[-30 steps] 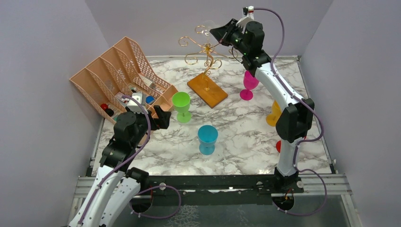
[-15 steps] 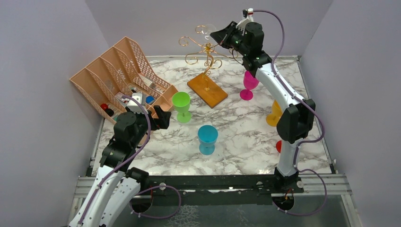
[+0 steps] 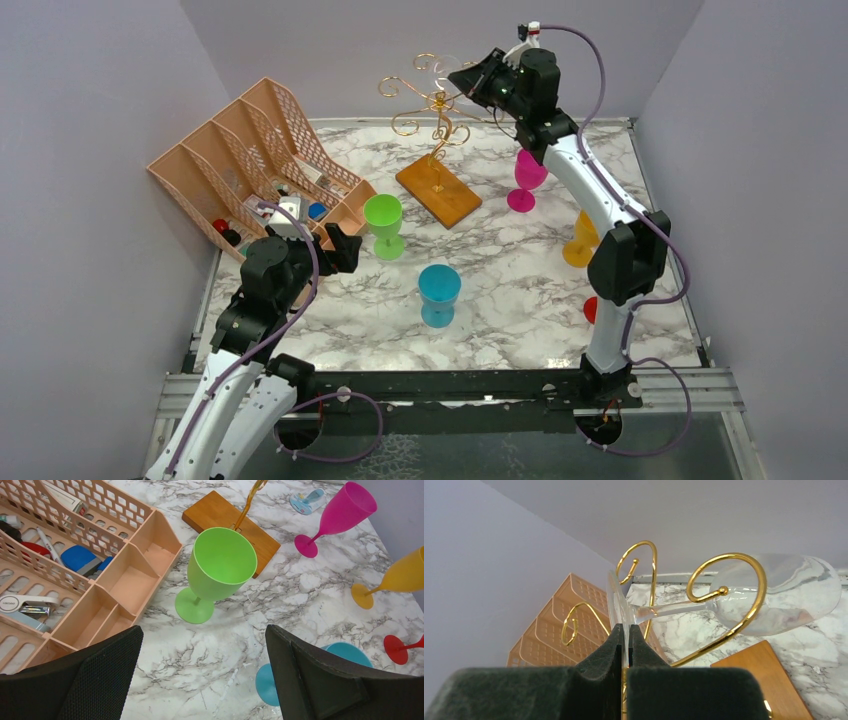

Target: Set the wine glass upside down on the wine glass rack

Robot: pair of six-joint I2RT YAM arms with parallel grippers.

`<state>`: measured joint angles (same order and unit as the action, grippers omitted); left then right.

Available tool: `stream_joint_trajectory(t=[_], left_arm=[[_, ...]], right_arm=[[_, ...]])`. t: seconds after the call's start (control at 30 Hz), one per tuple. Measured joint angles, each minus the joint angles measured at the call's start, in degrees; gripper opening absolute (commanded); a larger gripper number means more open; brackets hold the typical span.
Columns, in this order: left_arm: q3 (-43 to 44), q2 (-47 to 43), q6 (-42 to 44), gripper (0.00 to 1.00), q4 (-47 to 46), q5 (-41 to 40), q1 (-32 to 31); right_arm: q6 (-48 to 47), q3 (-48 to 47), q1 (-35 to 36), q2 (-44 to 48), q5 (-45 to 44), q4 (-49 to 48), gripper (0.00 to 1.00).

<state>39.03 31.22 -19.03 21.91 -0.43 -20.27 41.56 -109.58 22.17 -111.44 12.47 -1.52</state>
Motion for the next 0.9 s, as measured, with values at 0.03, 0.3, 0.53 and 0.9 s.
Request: stream_joint_trajectory(t=[0.03, 0.3, 0.53, 0.9], left_arm=[[0.0, 0.0, 0.0, 0.99, 0.0, 0.0, 0.0], [0.0, 0.0, 0.0, 0.99, 0.0, 0.0, 0.0], [0.0, 0.0, 0.0, 0.99, 0.0, 0.0, 0.0], [0.0, 0.2, 0.0, 0.99, 0.0, 0.0, 0.0]], right_arm=[[0.1, 0.0, -0.2, 0.0, -0.2, 0.4, 0.01], [2.1, 1.2, -2.0, 1.2, -1.4, 1.5, 0.01], [4.1, 1.7, -3.0, 2.0, -1.5, 1.6, 0.01], [7.1, 2.3, -4.5, 2.1, -1.5, 1.0, 0.01]])
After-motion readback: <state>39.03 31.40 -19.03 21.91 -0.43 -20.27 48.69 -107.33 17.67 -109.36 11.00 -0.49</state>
